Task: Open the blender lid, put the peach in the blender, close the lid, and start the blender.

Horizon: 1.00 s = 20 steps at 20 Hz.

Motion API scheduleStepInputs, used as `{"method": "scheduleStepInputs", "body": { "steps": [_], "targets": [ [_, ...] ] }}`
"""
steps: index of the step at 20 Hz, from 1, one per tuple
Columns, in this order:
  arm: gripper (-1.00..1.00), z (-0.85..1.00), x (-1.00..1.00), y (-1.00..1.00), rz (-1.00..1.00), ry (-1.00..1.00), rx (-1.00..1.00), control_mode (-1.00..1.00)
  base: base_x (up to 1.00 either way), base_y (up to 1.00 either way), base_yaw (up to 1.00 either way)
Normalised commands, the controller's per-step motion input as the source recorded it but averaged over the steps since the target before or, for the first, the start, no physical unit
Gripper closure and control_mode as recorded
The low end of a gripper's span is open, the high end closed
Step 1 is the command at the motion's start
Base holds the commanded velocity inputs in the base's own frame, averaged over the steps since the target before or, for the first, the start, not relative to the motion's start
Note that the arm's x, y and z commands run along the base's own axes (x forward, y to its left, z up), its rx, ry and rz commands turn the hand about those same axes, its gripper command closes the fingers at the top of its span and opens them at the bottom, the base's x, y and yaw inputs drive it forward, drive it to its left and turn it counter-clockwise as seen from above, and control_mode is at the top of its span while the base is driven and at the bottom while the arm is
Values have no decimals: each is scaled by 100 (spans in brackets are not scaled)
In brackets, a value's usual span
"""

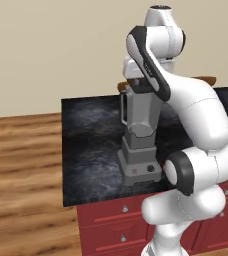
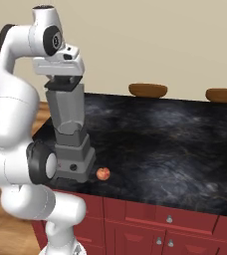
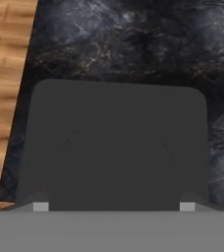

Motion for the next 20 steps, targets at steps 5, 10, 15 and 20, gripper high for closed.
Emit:
{"method": "scheduleStepInputs", "body": {
  "steps": [5,10,15,20],
  "targets": [
    [100,97,-21,-4,-10,-19,0,-100,0,0,0],
    [100,39,-62,-67,-19,-6,0,-100,0,0,0],
    [100,-26,-59,-100,-24,0,0,-100,0,0,0],
    [100,-71,-57,-100,-25,0,5,-100,0,0,0]
  ]
}}
